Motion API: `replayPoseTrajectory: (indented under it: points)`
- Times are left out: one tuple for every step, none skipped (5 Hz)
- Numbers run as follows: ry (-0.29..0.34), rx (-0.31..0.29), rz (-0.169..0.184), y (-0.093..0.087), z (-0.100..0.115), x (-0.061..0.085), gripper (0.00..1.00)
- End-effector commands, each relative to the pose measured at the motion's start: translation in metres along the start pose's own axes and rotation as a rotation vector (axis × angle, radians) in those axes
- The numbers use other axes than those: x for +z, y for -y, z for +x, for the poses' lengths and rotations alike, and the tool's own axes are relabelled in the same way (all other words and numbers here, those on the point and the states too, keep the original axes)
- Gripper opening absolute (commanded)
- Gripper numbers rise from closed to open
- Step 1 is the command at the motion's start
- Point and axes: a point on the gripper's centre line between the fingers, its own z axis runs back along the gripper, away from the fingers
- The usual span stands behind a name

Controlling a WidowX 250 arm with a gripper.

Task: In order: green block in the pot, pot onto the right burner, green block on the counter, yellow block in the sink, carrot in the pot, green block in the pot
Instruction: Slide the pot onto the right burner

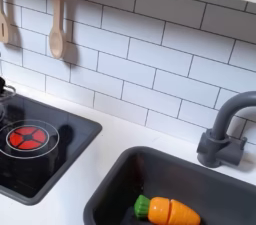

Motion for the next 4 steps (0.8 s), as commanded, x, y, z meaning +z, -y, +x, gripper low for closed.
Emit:
replayPoseTrajectory:
  points:
    - [-0.012,-0.006,-0.014,0.01,-0.002,-0.004,0.0]
    - [-0.009,-0.01,-0.022,0.013,-0.001,-0.002,0.0]
    - [-0.014,-0.011,-0.023,0.015,-0.003,-0.003,0.0]
    - [-0.027,-0.025,-0.042,0.024,-0.007,-0.002,0.0]
